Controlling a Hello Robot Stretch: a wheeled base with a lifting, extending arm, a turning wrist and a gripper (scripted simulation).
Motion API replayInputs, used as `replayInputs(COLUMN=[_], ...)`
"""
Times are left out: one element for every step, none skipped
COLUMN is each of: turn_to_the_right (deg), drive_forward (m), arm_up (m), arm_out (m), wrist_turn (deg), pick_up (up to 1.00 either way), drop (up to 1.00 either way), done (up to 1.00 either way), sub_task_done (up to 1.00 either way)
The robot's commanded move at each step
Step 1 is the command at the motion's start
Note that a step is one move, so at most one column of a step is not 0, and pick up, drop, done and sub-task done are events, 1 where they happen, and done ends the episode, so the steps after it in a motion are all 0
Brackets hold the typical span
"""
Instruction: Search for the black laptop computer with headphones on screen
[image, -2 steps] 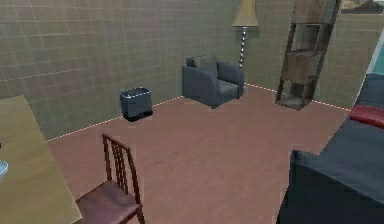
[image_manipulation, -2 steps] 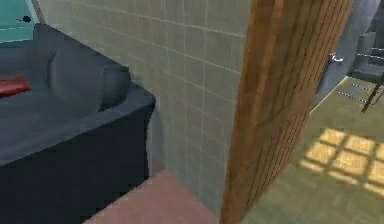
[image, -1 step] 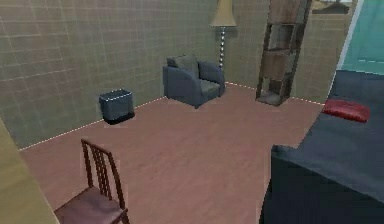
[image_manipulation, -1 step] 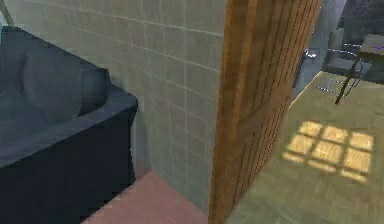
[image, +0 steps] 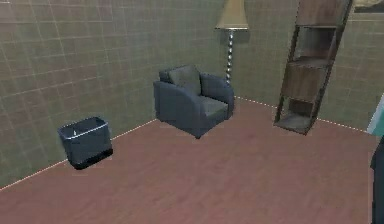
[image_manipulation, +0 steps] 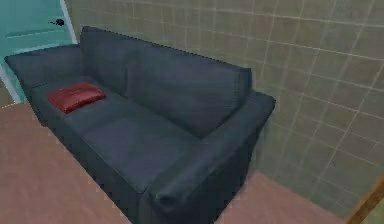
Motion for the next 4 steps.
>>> replayInputs(turn_to_the_right=[-45.0, 0.0, -24.0, 0.0], drive_forward=[0.0, 0.8, 0.0, 0.75], arm_up=[0.0, 0.0, 0.0, 0.0], arm_out=[0.0, 0.0, 0.0, 0.0], wrist_turn=[0.0, 0.0, 0.0, 0.0], pick_up=[0.0, 0.0, 0.0, 0.0], drop=[0.0, 0.0, 0.0, 0.0], done=[0.0, 0.0, 0.0, 0.0], sub_task_done=[0.0, 0.0, 0.0, 0.0])
